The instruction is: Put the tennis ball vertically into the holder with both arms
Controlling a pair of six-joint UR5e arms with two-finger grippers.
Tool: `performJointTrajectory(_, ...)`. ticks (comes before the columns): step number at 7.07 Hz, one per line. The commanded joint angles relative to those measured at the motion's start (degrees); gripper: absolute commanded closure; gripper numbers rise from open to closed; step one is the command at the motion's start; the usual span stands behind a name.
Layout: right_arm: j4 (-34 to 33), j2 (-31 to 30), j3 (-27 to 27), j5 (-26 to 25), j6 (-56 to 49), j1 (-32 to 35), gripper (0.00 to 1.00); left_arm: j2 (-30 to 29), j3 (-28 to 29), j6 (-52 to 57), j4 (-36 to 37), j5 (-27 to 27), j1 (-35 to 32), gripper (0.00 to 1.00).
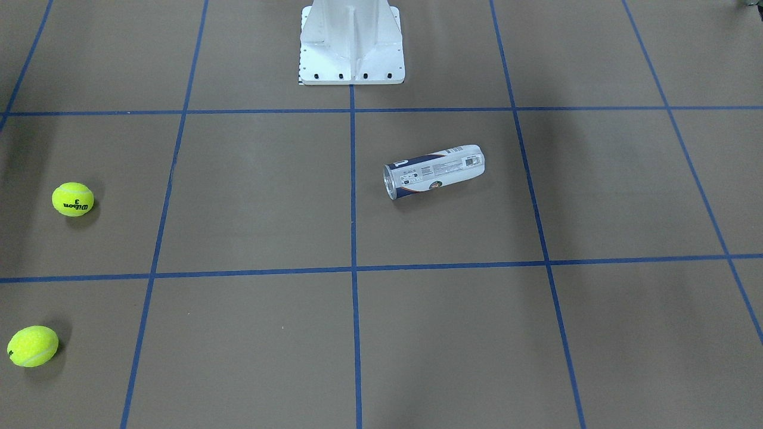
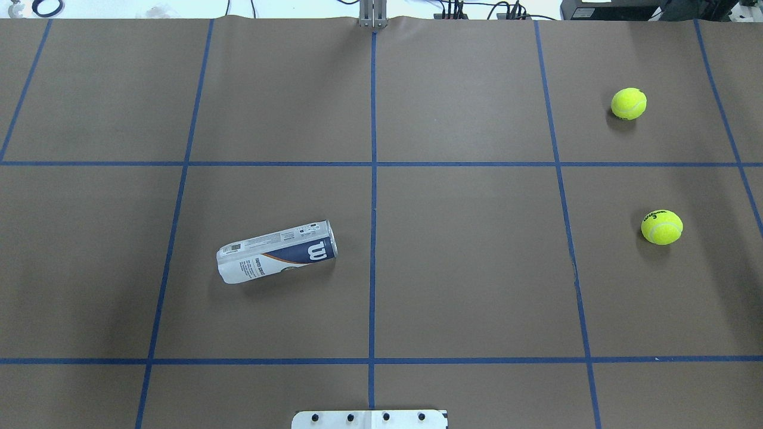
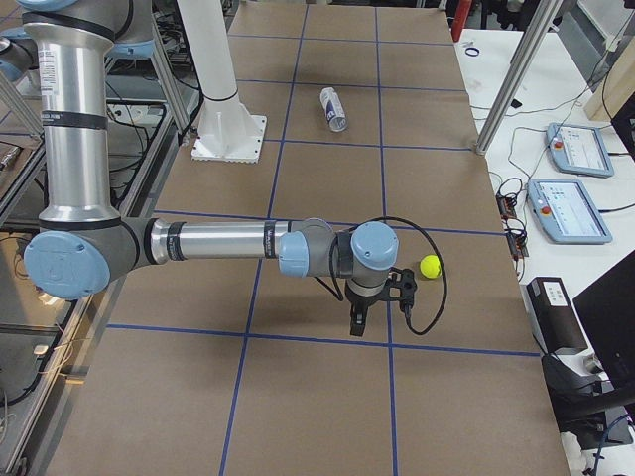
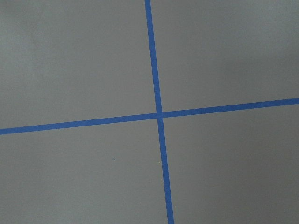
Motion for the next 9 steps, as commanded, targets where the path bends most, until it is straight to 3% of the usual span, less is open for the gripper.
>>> performJointTrajectory(1,0.0,0.0,0.3,0.1,0.1,0.0,0.0,0.0,0.1,-0.1,0.0,0.0,0.0,0.0)
performJointTrajectory(4,0.0,0.0,0.5,0.3,0.1,0.0,0.0,-0.3,-0.4,-0.1,-0.3,0.0,0.0,0.0)
performJointTrajectory(6,0.0,0.4,0.4,0.3,0.2,0.0,0.0,-4.4,-6.7,-0.5,-4.7,-0.1,0.3,0.0)
performJointTrajectory(8,-0.1,0.4,0.4,0.4,0.3,0.0,0.0,-9.9,-8.1,-0.7,-4.6,-6.6,6.6,0.0)
performJointTrajectory(9,-0.1,0.4,0.3,0.4,0.3,0.0,0.0,-13.9,-8.9,-1.0,-4.3,-6.8,10.9,0.0)
